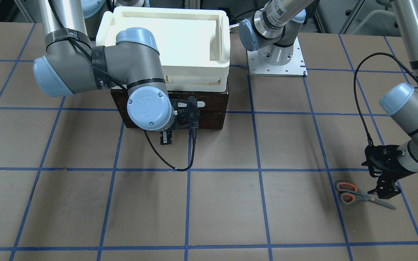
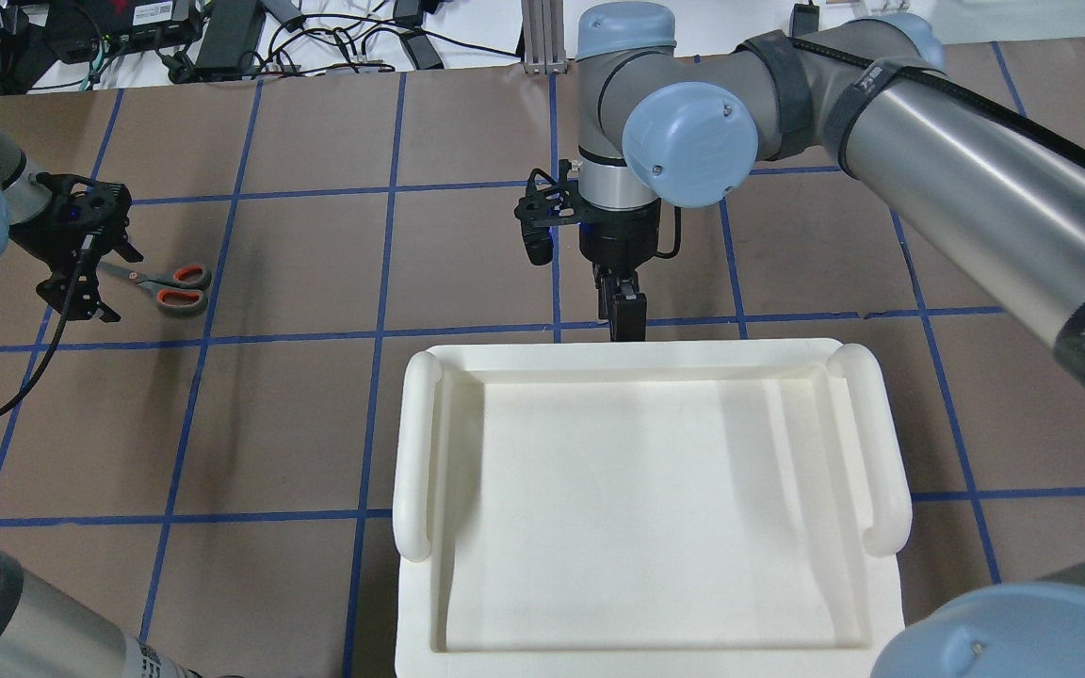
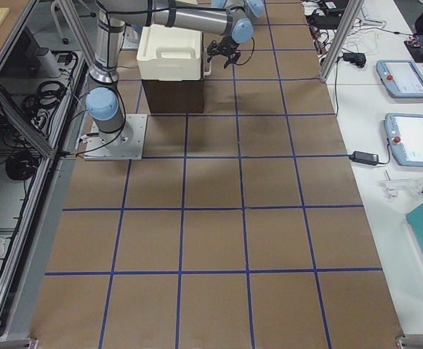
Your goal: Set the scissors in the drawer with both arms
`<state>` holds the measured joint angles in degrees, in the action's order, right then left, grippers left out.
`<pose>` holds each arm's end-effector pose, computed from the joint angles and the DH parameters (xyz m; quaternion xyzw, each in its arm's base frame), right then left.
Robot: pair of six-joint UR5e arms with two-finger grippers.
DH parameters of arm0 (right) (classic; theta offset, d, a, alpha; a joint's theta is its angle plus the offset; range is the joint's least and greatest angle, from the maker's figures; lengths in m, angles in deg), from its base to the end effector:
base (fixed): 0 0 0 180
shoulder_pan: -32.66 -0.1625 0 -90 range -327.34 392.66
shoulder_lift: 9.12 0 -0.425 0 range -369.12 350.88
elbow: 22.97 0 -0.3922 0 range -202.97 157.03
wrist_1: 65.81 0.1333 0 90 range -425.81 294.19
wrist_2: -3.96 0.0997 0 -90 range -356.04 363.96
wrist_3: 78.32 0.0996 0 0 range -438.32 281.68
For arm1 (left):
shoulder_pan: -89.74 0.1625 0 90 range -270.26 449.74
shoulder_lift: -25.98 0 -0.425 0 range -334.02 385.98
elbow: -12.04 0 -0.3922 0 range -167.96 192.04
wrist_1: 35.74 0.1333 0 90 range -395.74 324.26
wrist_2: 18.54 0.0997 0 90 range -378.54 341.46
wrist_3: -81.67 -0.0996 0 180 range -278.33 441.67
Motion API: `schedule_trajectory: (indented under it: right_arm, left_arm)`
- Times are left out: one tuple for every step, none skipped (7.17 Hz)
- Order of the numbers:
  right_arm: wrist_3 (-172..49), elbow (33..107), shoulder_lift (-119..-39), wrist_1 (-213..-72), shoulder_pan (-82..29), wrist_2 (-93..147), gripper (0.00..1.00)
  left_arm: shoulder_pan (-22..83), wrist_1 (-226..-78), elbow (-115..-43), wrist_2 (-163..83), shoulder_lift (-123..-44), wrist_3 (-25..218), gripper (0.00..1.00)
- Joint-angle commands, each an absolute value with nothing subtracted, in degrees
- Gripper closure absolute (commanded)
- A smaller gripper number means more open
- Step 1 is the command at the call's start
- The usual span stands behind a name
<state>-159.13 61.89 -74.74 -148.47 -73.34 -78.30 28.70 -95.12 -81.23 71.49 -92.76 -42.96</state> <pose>0.3039 -0.5274 0.2875 -0.7159 0.6562 0.1584 0.1784 0.1905 -0.6194 0.2253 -0.7412 -0.6712 -0.0030 0.0117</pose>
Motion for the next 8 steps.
schedule_trajectory:
  right_arm:
    - [-159.27, 62.72, -74.59, -148.43, -73.34, -78.31, 0.06]
    - [-159.35, 62.72, -74.59, -148.77, -73.34, -78.22, 0.06]
    - [-159.62, 62.72, -74.51, -149.3, -73.34, -78.13, 0.08]
    - [-159.53, 62.72, -74.59, -149.39, -73.34, -78.13, 0.24]
    - [-159.53, 62.72, -74.59, -149.57, -73.34, -78.22, 0.27]
    - [-159.79, 62.72, -74.59, -150.79, -73.34, -78.39, 0.32]
    - [-159.71, 62.64, -74.51, -151.76, -73.34, -78.39, 0.35]
    - [-159.88, 62.37, -74.42, -152.55, -73.34, -78.39, 0.35]
  left_arm:
    - [28.74, -91.03, -79.65, 71.37, -96.09, -50.13, 0.01]
    - [28.65, -91.03, -78.24, 71.2, -97.67, -50.95, 0.04]
    - [28.65, -91.03, -77.79, 71.02, -98.55, -51.31, 0.05]
    - [28.65, -91.03, -77.61, 71.02, -98.91, -51.4, 0.05]
    - [28.65, -91.03, -77.53, 71.02, -99.17, -52.27, 0.06]
    - [28.65, -91.03, -77.52, 71.02, -99.44, -52.45, 0.06]
    - [28.65, -91.03, -77.44, 70.15, -99.88, -51.85, 0.09]
    - [28.74, -91.03, -77.09, 68.49, -100.75, -51.41, 0.09]
